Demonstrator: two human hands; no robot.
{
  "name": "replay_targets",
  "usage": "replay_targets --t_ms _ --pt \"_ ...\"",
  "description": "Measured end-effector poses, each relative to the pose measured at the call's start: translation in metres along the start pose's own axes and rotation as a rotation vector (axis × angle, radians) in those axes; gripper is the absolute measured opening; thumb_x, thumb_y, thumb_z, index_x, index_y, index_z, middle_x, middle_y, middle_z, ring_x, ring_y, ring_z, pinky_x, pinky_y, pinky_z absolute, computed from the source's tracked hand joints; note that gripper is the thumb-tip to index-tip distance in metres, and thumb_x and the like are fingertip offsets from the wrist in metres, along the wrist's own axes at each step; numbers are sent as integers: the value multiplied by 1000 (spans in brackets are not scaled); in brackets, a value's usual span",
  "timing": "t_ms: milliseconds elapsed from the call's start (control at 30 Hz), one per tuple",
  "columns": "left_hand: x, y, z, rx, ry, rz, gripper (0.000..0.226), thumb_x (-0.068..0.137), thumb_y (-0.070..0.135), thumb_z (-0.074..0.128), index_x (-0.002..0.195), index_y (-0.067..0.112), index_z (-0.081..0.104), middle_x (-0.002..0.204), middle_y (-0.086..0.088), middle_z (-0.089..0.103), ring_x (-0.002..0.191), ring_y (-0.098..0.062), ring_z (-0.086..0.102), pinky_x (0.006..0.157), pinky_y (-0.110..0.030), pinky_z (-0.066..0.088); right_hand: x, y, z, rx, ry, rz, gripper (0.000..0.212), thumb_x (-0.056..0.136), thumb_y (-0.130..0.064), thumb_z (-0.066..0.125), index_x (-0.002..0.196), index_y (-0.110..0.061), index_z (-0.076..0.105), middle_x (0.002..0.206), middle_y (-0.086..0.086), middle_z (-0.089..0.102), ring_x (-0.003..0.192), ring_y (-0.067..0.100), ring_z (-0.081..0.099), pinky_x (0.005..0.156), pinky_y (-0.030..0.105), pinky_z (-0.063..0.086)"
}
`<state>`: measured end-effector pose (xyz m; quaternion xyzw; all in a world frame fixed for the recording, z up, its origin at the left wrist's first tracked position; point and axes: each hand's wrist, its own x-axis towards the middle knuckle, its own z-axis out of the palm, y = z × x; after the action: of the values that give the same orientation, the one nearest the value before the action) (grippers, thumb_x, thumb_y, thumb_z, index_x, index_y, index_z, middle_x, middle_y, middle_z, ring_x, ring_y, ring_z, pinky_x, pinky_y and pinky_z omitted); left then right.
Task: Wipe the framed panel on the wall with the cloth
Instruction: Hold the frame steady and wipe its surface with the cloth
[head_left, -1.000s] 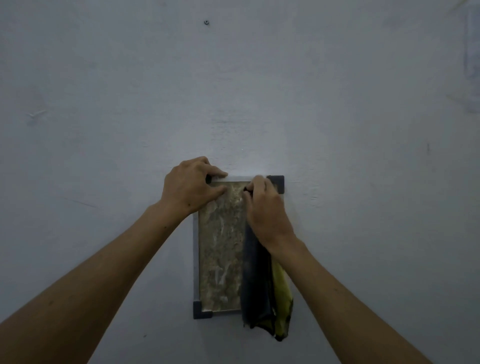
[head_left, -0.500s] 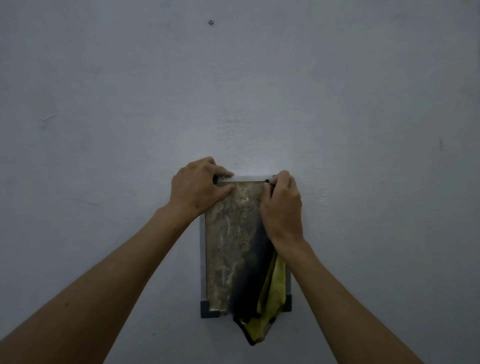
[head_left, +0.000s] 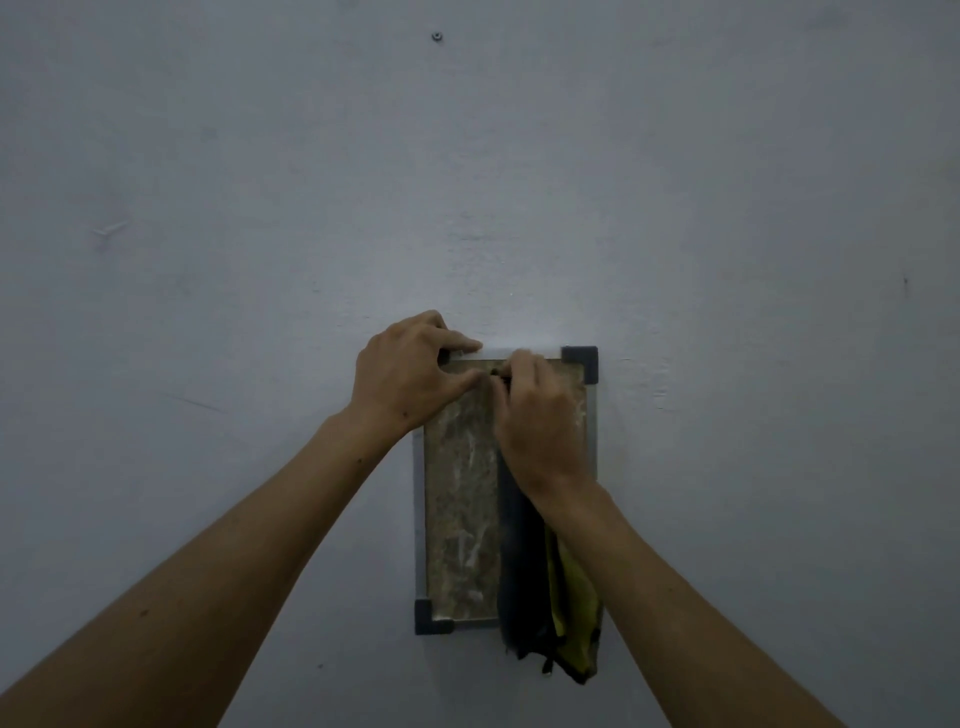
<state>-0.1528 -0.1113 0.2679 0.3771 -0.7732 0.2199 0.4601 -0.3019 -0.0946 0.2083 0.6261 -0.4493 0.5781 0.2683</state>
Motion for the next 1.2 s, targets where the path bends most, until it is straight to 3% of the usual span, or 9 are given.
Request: replay_targets --t_ms 200,367,600,700,800,867,967,1067,1200 --pt "0 -1 -5 -32 -42 21 39 85 44 74 122 32 72 98 6 63 90 -13 60 80 -36 54 6 11 -10 117 211 245 12 101 -12 52 90 -12 47 85 -1 50 65 0 44 60 6 39" --pt "1 -6 -12 -47 -93 64 41 85 44 75 124 28 72 98 6 64 87 -11 60 79 -34 54 3 -3 2 34 5 -1 8 101 -13 54 96 -7 58 88 4 57 70 7 48 54 8 33" --pt "6 -18 -29 -108 -240 118 44 85 28 79 127 24 70 105 8 67 85 -1 56 71 -3 37 1 4 0 91 195 276 12 103 -14 50 92 -9 50 89 6 54 66 7 43 54 13 39" --pt "7 -19 -30 -84 -231 131 43 84 25 80 126 20 70 112 5 70 90 -2 58 73 -1 37 2 -6 8 28 134 165 11 102 -12 52 93 -8 54 85 5 56 66 8 45 51 12 33" --pt "7 -21 -30 -92 -205 114 39 86 22 79 123 18 72 113 3 70 95 -6 61 83 -8 43 7 3 0 38 42 18 10 102 -13 52 93 -8 55 87 5 57 68 11 50 57 14 40" --pt "7 -22 -29 -90 -197 113 37 87 22 78 123 19 73 112 3 68 96 -8 61 85 -15 46 8 19 -9 35 93 66 9 102 -13 52 93 -9 52 90 5 54 70 12 50 59 18 41" --pt "7 -20 -27 -75 -172 114 36 87 24 77 122 20 73 110 4 67 95 -9 59 83 -20 46 -2 26 -13 36 122 116 8 102 -11 52 95 -7 53 90 6 54 67 11 47 57 15 35" --pt "6 -17 -26 -51 -139 112 34 87 26 77 120 20 74 106 5 66 93 -10 59 82 -26 51 -14 25 -10 -4 -41 -58 6 100 -11 55 96 -7 57 93 8 58 72 10 48 59 9 32" --pt "1 -16 -22 -60 -85 94 32 86 29 77 117 22 75 99 7 65 87 -10 59 76 -25 49 0 30 -19 70 -28 -45 8 101 -12 54 93 -10 53 92 4 55 73 11 50 62 18 40"
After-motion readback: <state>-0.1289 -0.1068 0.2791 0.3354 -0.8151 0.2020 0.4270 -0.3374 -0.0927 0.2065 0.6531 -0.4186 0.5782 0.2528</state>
